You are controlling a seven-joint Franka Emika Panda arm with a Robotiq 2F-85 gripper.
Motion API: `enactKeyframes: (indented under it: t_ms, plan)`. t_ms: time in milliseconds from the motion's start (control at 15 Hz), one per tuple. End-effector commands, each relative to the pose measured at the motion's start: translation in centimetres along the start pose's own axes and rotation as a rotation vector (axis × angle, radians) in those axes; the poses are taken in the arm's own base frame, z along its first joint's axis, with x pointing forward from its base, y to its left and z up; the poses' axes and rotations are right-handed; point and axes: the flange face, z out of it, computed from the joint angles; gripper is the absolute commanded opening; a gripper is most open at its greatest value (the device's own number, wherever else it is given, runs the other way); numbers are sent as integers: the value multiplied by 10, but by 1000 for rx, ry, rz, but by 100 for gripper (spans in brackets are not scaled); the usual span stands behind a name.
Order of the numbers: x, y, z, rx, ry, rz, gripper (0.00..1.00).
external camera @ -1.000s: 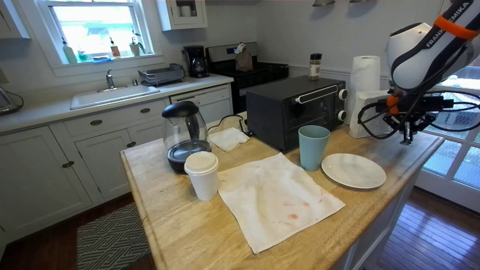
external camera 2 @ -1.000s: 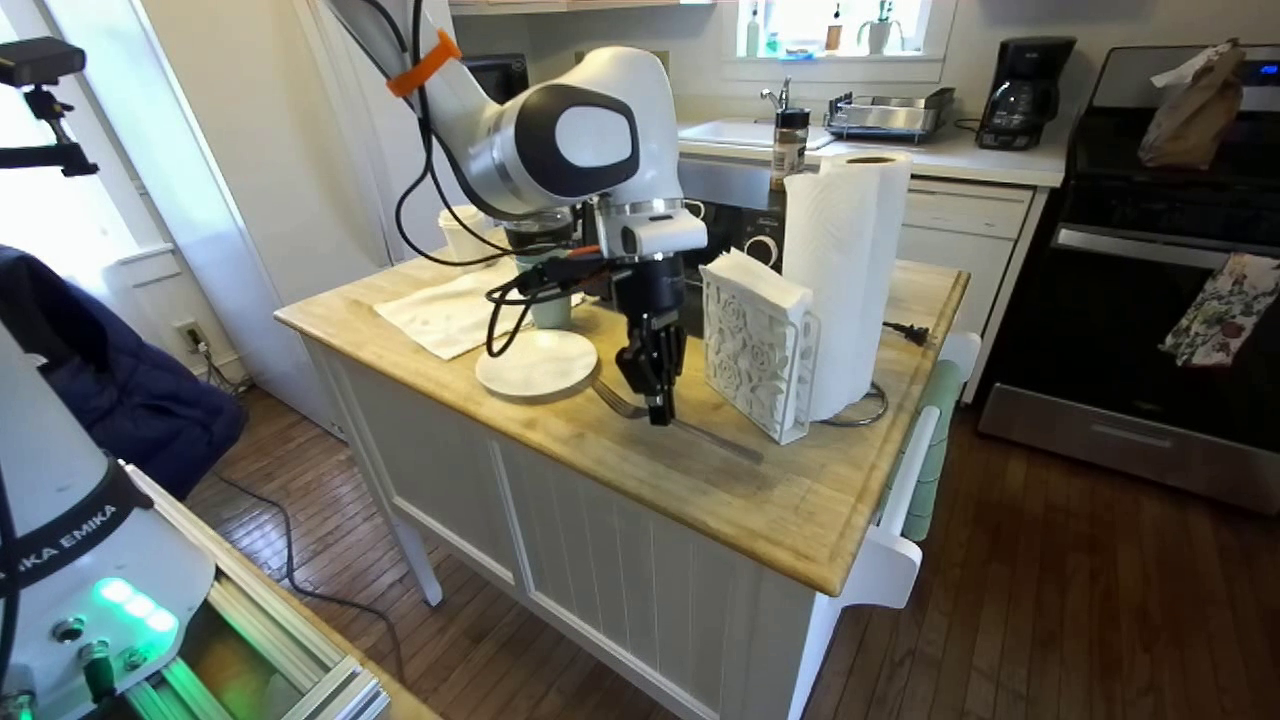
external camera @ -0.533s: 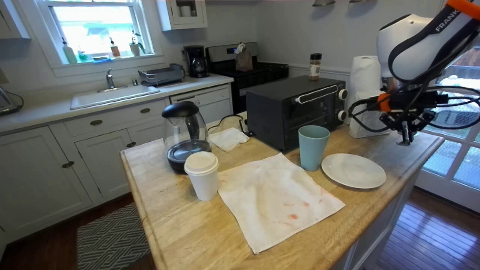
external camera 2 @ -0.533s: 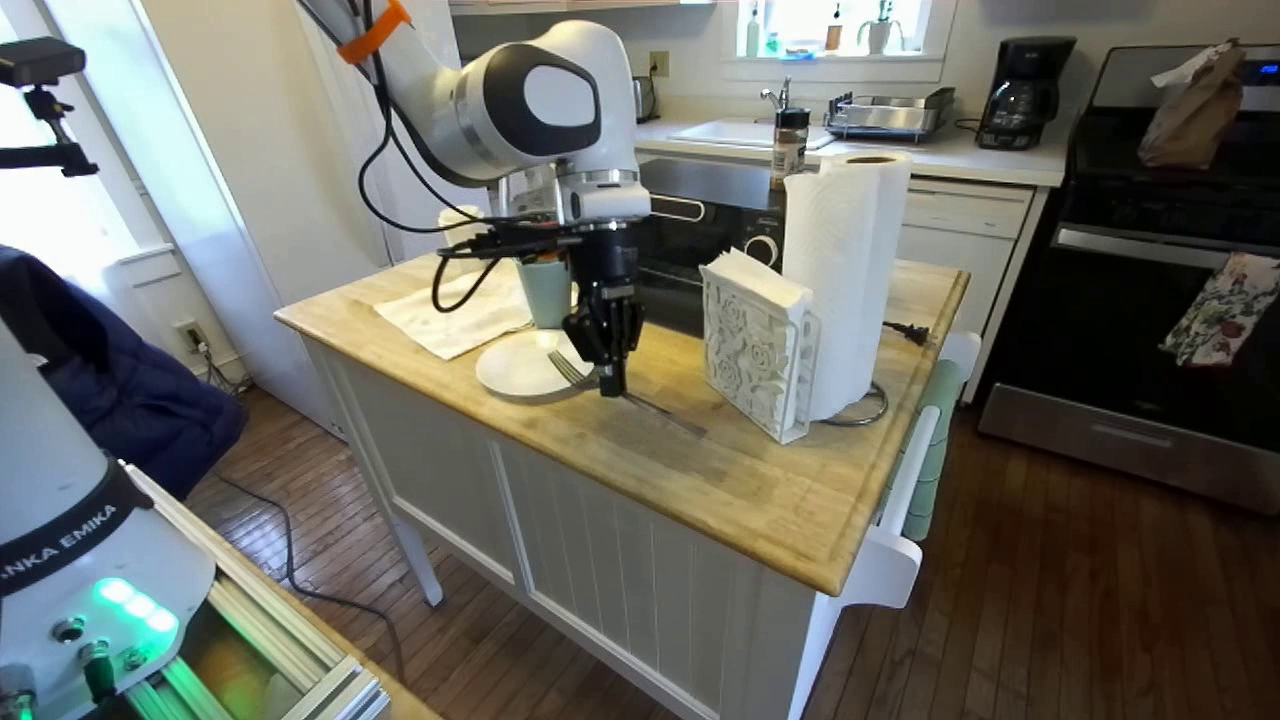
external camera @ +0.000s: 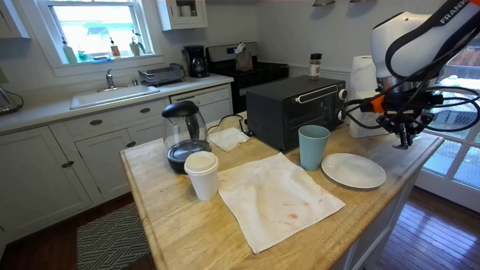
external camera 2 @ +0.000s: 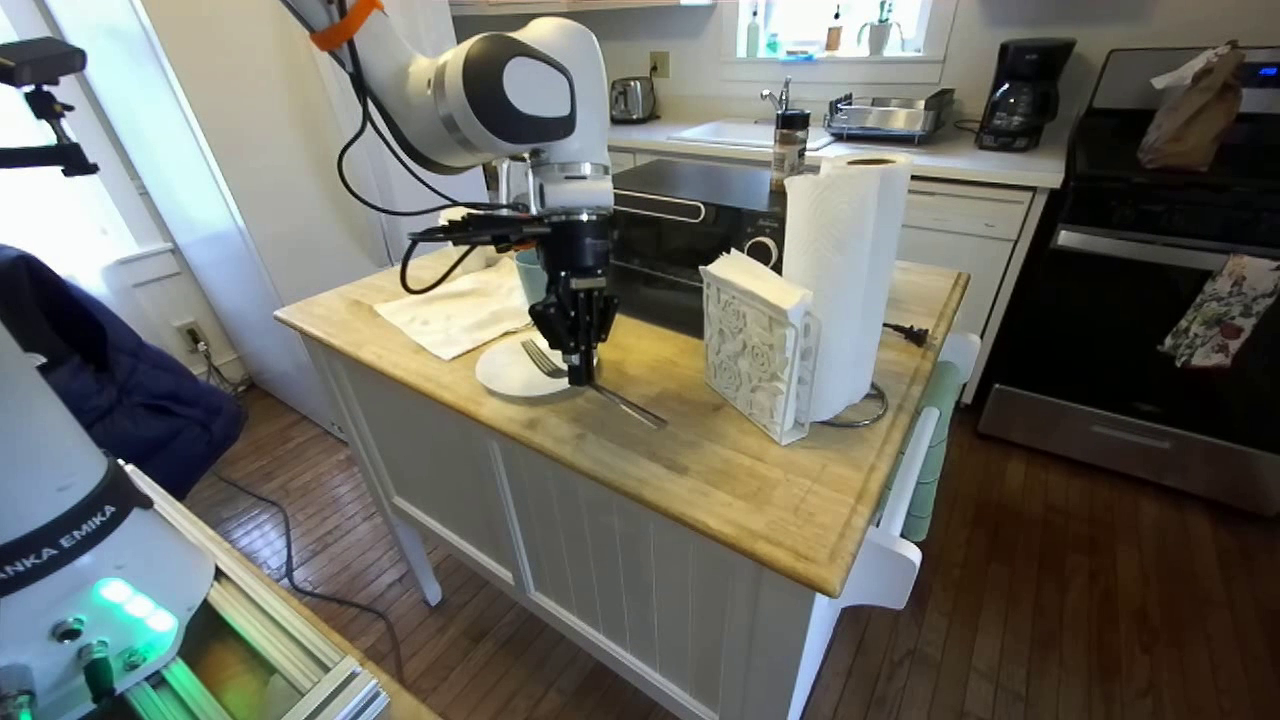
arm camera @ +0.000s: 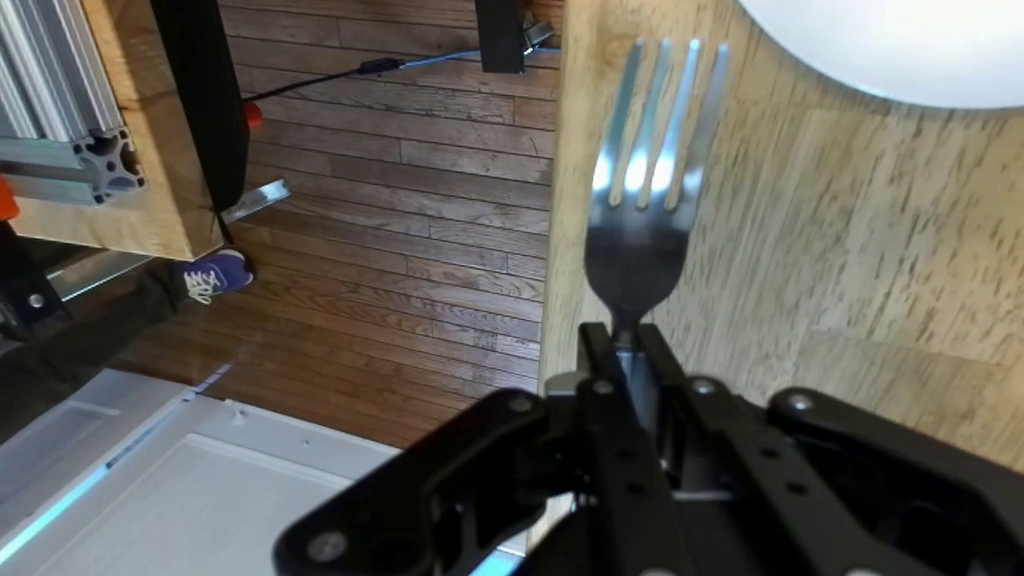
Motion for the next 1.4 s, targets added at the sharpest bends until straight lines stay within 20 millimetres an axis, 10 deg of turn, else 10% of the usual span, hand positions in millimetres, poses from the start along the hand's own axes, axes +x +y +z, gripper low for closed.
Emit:
enactKeyframes:
  t_ms: [0,667,1333]
  plan:
    - [1,0,0,-1,-1,1,3]
    - [-74,32,-13,-10,-19,63,3]
    - [-142,11,-32,122,-3,68,3]
